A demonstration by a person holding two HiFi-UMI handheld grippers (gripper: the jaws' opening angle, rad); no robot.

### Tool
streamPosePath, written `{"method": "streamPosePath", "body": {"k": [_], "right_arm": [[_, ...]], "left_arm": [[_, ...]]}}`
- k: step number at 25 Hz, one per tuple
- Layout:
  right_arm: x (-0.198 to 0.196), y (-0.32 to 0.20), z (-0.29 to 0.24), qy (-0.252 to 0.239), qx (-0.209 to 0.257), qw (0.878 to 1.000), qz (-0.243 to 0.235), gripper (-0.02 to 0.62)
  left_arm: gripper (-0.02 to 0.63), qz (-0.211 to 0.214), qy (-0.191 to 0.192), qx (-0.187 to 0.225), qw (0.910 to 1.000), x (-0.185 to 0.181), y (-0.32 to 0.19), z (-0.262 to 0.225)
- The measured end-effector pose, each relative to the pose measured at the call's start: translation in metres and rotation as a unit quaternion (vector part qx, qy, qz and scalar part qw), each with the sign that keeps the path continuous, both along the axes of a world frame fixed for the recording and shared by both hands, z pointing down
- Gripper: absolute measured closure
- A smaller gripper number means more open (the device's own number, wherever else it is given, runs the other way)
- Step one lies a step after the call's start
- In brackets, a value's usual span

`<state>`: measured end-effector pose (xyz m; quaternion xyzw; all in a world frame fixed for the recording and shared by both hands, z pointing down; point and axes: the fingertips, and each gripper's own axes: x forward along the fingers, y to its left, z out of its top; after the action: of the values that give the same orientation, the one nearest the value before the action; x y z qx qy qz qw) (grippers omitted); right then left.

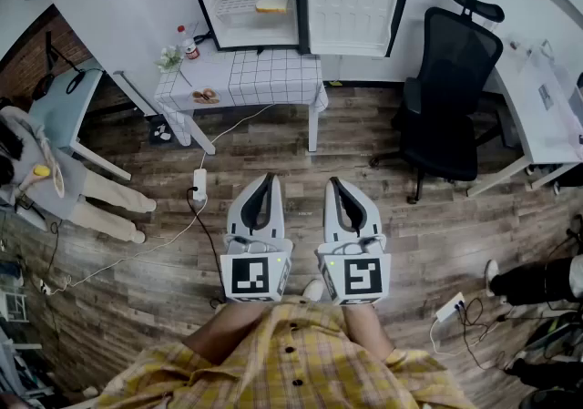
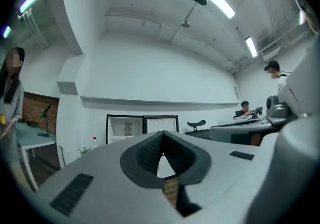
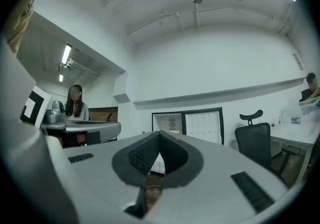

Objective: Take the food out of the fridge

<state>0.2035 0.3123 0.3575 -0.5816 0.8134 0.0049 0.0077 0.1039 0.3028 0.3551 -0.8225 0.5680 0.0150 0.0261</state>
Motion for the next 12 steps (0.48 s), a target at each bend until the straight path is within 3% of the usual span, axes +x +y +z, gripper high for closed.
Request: {"method": "streamPosePath", "body": {"k": [12], "right_arm": [[-0.048,0.013,-0.001,0.01,-0.017,1.0,0.012,0.589]], "left_arm": [[0.601,0.013,0.015,-0.012,0.9997,-0.045,0.014,0.004]]}}
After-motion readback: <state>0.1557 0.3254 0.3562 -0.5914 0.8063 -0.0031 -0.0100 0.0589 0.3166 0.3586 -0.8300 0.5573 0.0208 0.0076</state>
